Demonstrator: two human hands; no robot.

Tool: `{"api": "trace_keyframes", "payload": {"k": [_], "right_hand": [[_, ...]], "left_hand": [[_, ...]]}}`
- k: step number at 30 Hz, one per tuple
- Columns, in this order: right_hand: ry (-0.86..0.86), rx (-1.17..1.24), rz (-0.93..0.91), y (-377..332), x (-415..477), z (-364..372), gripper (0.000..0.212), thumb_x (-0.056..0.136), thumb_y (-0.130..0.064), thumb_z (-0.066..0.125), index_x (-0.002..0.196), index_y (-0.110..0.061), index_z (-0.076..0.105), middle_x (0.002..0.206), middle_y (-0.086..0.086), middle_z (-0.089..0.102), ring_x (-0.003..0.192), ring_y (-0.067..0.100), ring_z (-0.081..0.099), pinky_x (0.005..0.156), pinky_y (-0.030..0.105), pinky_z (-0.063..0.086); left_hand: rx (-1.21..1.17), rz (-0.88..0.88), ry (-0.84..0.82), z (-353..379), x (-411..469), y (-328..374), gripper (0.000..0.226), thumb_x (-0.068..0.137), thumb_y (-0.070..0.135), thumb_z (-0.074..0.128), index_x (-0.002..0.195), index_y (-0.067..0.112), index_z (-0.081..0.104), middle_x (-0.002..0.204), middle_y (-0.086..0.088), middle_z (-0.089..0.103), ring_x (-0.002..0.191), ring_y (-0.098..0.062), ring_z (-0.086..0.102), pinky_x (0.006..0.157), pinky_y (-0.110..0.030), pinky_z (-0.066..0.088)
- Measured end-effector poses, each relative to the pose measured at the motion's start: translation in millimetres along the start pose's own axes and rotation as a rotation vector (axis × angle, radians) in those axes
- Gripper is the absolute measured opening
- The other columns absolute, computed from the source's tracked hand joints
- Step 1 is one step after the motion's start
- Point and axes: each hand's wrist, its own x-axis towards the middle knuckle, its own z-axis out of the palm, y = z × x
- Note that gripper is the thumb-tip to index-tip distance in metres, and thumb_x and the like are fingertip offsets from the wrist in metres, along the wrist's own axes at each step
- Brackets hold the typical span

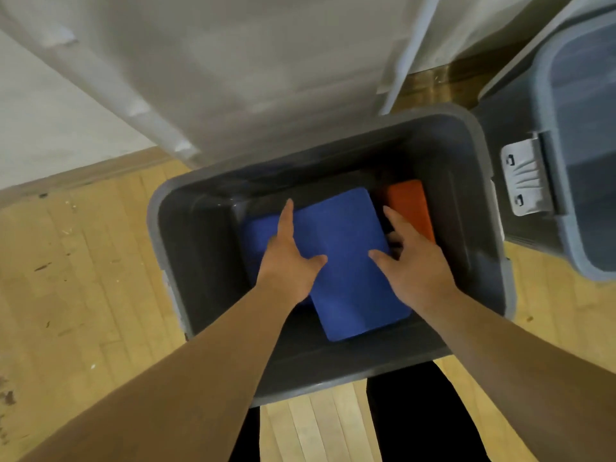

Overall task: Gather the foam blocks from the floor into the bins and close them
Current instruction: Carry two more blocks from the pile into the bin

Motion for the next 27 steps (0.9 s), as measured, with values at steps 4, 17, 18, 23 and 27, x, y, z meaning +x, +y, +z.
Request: {"api": "trace_keyframes", "payload": {"k": [4, 17, 18, 23, 27], "right_hand": [[0.01, -0.263, -0.091, 32, 21, -3, 0.073, 0.099, -0.04, 0.064, 0.159, -0.045, 0.022, 0.123, -0.003, 0.06, 0.097, 0.012, 0.055, 0.087, 0.028, 0.044], [-0.096, -0.678, -0.143, 46, 37, -9, 0.078, 0.096, -0.048, 0.063, 0.16, -0.04, 0.02, 0.165, 0.007, 0.009, 0.149, 0.033, 0.016, 0.113, 0.049, 0.039], [-0.111, -0.667, -0.125, 39, 30, -15, 0.081, 0.095, -0.05, 0.063, 0.161, -0.04, 0.016, 0.166, 0.006, 0.009, 0.15, 0.033, 0.016, 0.114, 0.049, 0.038], [-0.117, -0.618, -0.058, -2, -38, -56, 0.095, 0.087, -0.061, 0.068, 0.161, -0.037, 0.014, 0.168, 0.005, 0.012, 0.152, 0.033, 0.018, 0.117, 0.05, 0.035], [-0.039, -0.557, 0.014, -44, -114, -94, 0.096, 0.082, -0.067, 0.067, 0.159, -0.037, 0.017, 0.167, 0.006, 0.016, 0.151, 0.033, 0.022, 0.117, 0.049, 0.034]], "left_hand": [[0.035, 0.033, 0.02, 38, 25, 0, 0.097, 0.094, 0.03, 0.073, 0.159, 0.052, 0.005, 0.159, -0.001, 0.035, 0.132, -0.024, 0.05, 0.1, -0.033, 0.045], [0.308, 0.081, -0.143, 65, 22, -18, 0.116, 0.089, 0.04, 0.077, 0.155, 0.052, -0.018, 0.169, -0.001, 0.005, 0.141, -0.028, 0.04, 0.099, -0.031, 0.047], [0.336, 0.082, -0.138, 57, 8, -16, 0.113, 0.089, 0.044, 0.076, 0.156, 0.053, -0.015, 0.169, 0.001, 0.006, 0.146, -0.029, 0.034, 0.106, -0.038, 0.047], [0.686, 0.112, -0.154, 11, -85, 13, 0.101, 0.093, 0.058, 0.063, 0.159, 0.044, -0.011, 0.17, 0.002, -0.001, 0.155, -0.032, 0.013, 0.118, -0.049, 0.037], [0.817, 0.195, -0.11, -32, -156, 56, 0.095, 0.094, 0.067, 0.054, 0.159, 0.042, -0.012, 0.17, 0.001, -0.003, 0.155, -0.032, 0.009, 0.122, -0.05, 0.028]]}}
